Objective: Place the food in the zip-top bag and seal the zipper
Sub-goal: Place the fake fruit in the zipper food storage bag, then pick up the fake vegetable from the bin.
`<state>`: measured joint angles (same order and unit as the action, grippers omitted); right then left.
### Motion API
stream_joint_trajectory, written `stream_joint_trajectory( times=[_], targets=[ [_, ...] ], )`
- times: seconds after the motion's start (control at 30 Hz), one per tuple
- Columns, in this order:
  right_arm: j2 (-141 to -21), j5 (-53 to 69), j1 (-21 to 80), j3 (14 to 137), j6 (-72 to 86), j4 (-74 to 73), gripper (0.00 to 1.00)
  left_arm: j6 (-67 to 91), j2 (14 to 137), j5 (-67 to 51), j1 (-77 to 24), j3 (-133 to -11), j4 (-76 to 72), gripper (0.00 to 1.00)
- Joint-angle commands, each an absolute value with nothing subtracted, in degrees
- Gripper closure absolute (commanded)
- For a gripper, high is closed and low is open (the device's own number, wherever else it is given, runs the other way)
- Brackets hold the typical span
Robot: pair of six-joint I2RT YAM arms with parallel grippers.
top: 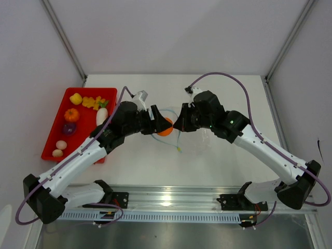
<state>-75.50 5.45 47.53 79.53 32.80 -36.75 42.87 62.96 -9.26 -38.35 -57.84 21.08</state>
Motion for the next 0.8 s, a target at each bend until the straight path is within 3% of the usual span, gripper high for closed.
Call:
stream_joint_trajectory(
  times=[0.0,0.07,0.1,0.5,0.77],
  targets=[
    [-74.2,4.6,47.5,81.1,33.5,-34.3,1.00,41.0,59.9,-6.6,-38.9,-57.7,21.4,0.20],
    [-74.3,4.7,47.5,81.1,33.5,-34.2,1.00,40.1,58.7,-5.3,-38.9,-57.6,21.4,0.12],
    [-74.3,4.7,47.5,81.0,33.6,-34.1,1.00,39.6,57.6,-4.0,-38.9,-57.7,21.4,0.01],
    [-74.6,4.0,47.3,80.0,32.7,-34.5,1.00,34.3,55.2,9.6,-37.9,-63.0,29.3,0.00],
    [-74.3,4.0,46.1,78.2,31.4,-35.2,1.00,37.9,56.0,5.9,-21.1,-58.4,30.4,0.00]
  ],
)
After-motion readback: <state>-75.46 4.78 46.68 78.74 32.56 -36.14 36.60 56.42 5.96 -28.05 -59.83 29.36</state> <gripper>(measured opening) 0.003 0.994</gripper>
